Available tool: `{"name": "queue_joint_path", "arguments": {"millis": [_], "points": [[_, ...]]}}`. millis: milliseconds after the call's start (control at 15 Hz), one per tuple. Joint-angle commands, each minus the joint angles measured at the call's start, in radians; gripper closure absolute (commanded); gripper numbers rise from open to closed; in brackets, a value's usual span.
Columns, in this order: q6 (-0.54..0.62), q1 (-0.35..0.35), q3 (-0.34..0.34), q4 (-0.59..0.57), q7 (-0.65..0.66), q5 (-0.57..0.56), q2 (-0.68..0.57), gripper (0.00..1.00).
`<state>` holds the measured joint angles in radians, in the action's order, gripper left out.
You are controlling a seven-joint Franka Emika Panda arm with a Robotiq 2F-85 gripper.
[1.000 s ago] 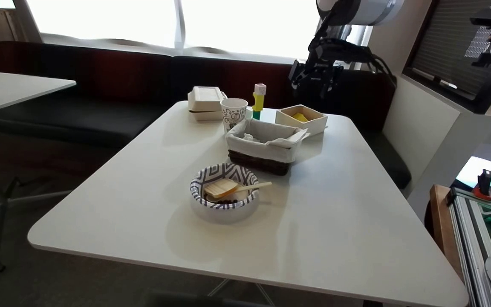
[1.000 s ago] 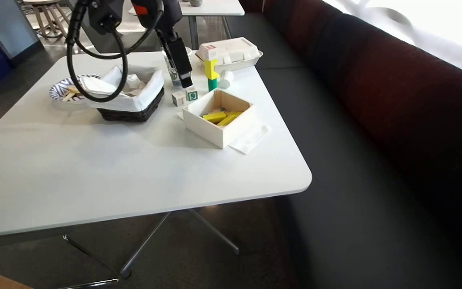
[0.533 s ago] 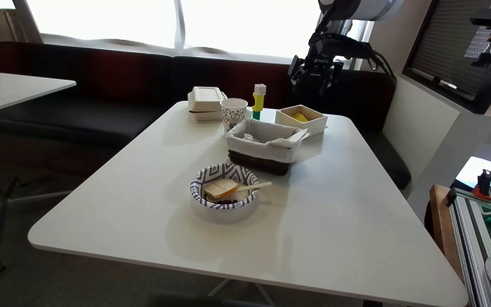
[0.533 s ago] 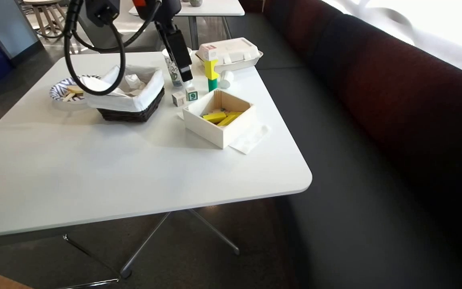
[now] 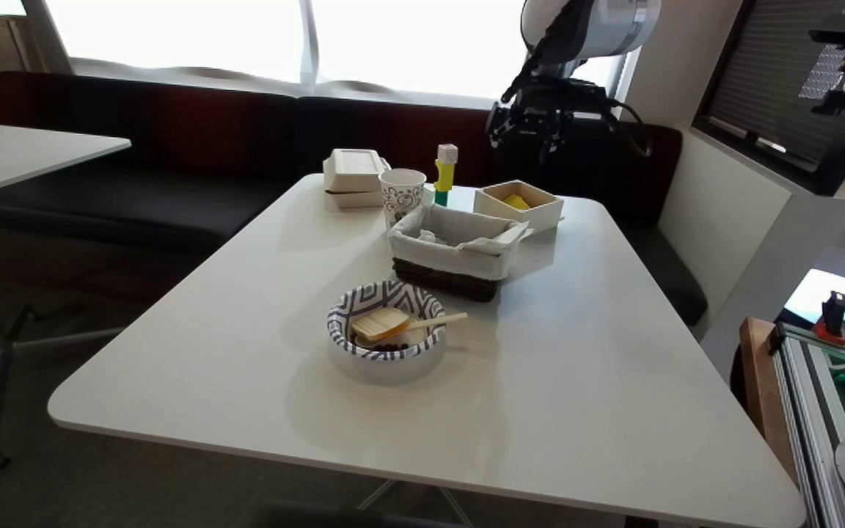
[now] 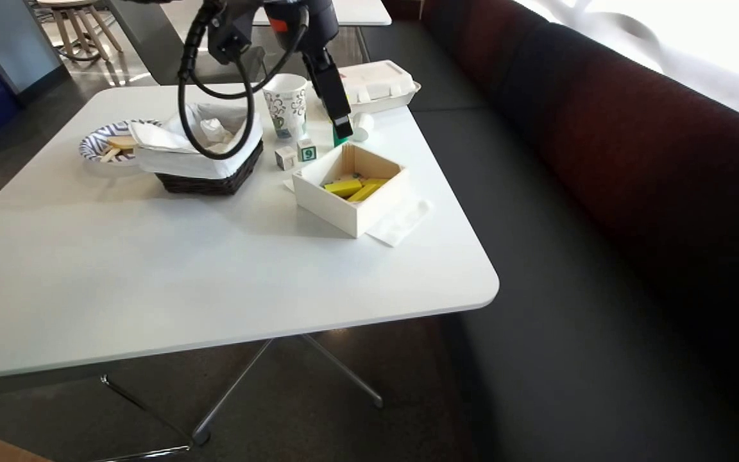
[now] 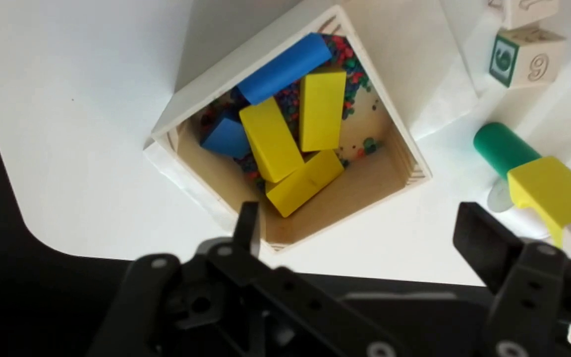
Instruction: Remove a block from the box and put it on the tower
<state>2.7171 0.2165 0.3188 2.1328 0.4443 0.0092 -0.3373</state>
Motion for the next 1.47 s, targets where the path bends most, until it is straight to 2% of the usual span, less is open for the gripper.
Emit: {"name": "queue_joint_path", "arguments": {"millis": [0,400,733,1067,1400], "points": [[0.035,-0.045,0.059,-0.106,0.094,-0.022,-0.141,0.00],[-0.001,-0.082,0.115,-0.201,0.157,-0.007,-0.277,0.00],[-0.043,-0.105,0.151,-0.243,0.184,-0.013,-0.340,0.00],[-0.125,-0.097,0.139,-0.272,0.175,-0.009,-0.334,0.00],[-0.145,-0.079,0.115,-0.250,0.152,0.006,-0.278,0.00]]}}
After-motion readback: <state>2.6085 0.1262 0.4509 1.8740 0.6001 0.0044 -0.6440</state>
